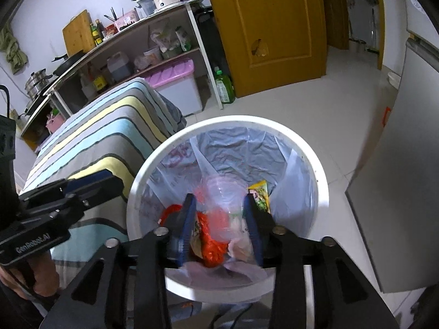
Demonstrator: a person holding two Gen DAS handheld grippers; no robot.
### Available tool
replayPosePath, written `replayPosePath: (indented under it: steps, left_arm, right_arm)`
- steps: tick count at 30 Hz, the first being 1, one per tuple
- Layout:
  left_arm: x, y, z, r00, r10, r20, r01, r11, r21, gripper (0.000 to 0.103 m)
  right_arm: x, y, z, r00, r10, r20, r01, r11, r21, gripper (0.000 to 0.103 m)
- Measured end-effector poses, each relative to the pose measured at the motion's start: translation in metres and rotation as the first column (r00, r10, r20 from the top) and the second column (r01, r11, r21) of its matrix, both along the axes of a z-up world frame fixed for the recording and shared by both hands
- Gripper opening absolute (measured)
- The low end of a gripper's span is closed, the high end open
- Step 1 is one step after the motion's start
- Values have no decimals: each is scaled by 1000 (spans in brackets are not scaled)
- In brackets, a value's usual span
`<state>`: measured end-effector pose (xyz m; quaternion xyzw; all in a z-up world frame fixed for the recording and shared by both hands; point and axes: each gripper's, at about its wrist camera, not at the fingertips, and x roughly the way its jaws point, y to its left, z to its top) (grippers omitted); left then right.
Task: Collect trash
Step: 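Carry the beige packet and clear cup over the bin and open both tools, then withdraw both open tools up and away from the bin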
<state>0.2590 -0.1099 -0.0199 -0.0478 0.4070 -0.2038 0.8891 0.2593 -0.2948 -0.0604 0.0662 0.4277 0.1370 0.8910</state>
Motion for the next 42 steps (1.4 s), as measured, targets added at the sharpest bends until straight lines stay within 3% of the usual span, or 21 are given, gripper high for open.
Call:
replayPosePath:
  steps: [7, 16, 29, 42]
  left_arm:
    - [-9, 9, 7, 999, 20, 25, -19, 1000, -10, 36]
    - [-36, 28, 27, 995, 52, 89, -49, 998, -28, 36]
    - [-96, 47, 54, 980, 75, 182, -69, 997, -41, 45]
    - [-158, 59, 61, 964, 98, 247, -97, 995, -16, 47]
  right_arm:
    - [-6, 0, 6, 1000, -2, 18, 2, 1000, -4, 47]
    - [-33, 11, 39, 994, 3, 111, -3, 1000, 1, 47]
    - [-93, 33, 69, 977, 29, 209, -30, 1000, -1, 47]
    - [-161, 45, 72, 958, 40, 283, -24, 998, -60, 48]
